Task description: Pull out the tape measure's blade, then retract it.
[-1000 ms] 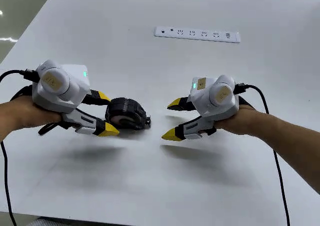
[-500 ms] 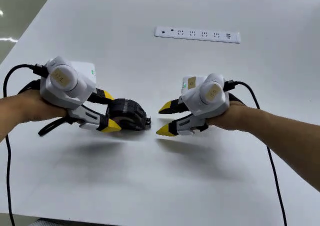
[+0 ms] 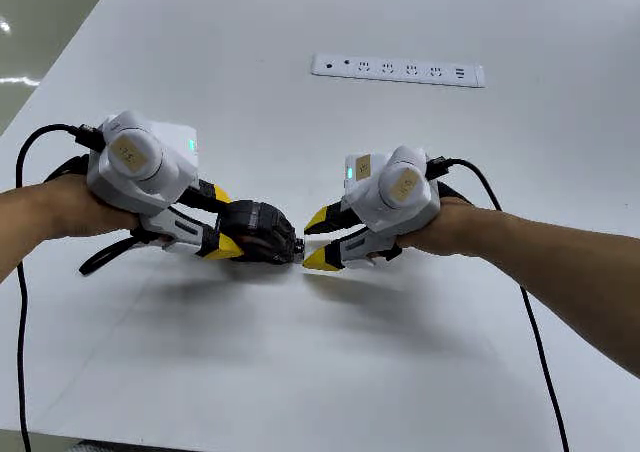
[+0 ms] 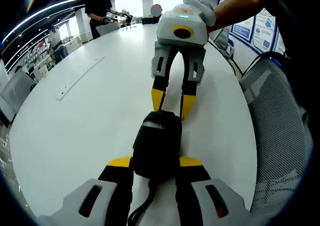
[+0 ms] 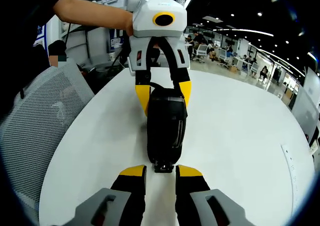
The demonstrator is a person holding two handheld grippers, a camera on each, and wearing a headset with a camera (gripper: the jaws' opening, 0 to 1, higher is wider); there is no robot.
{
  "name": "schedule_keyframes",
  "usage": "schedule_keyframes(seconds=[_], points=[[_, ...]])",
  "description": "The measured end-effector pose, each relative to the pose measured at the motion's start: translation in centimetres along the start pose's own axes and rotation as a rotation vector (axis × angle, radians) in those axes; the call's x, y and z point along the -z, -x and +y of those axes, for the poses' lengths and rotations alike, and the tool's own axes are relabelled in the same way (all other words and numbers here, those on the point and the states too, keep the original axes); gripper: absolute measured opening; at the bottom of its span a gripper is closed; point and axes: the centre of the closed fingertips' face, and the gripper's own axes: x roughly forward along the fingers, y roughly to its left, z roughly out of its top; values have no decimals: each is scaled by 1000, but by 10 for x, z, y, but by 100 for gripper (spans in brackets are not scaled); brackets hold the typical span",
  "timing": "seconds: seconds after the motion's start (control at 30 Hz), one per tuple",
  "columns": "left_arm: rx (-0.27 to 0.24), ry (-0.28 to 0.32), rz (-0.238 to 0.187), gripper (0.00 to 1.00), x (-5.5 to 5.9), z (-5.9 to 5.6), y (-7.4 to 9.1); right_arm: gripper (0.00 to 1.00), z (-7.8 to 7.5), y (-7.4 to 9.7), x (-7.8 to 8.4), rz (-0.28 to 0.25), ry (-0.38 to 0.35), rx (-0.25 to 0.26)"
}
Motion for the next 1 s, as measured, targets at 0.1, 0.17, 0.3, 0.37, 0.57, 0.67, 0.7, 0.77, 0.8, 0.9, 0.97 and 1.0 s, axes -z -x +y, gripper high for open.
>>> schedule_keyframes(seconds=[0.1,0.17,0.3,0.37,0.57,0.67,0.7,0.77,0.8,0.9,0.97,1.0], points=[[5,-18,-3,26,0,1,0,19,-2,-3,1,8,1,0],[7,-35,-2,25,0,1,0,17,-2,-4,3,17,3,0],[9,-41,-9,25,-1,1,2,15,-2,-6,5,27,8,-4],[9,-39,-12,25,-1,0,2,15,-2,-6,6,28,8,-5],[12,-37,-16,25,-1,0,1,12,-3,-9,5,28,-2,0],[14,-36,-14,25,-1,0,1,12,-3,-10,6,35,7,3],[14,-35,-13,25,-1,0,1,12,-3,-11,6,39,15,5],[15,-36,-11,25,-2,0,1,12,-3,-10,6,41,17,7],[14,-36,-11,25,-1,1,2,12,-4,-10,6,41,20,9],[15,-36,-8,25,-1,1,1,11,-3,-10,7,43,28,9],[16,-35,-6,25,-1,1,1,11,-4,-10,6,46,38,10],[17,-34,-6,25,-1,1,1,11,-3,-9,6,49,44,10]])
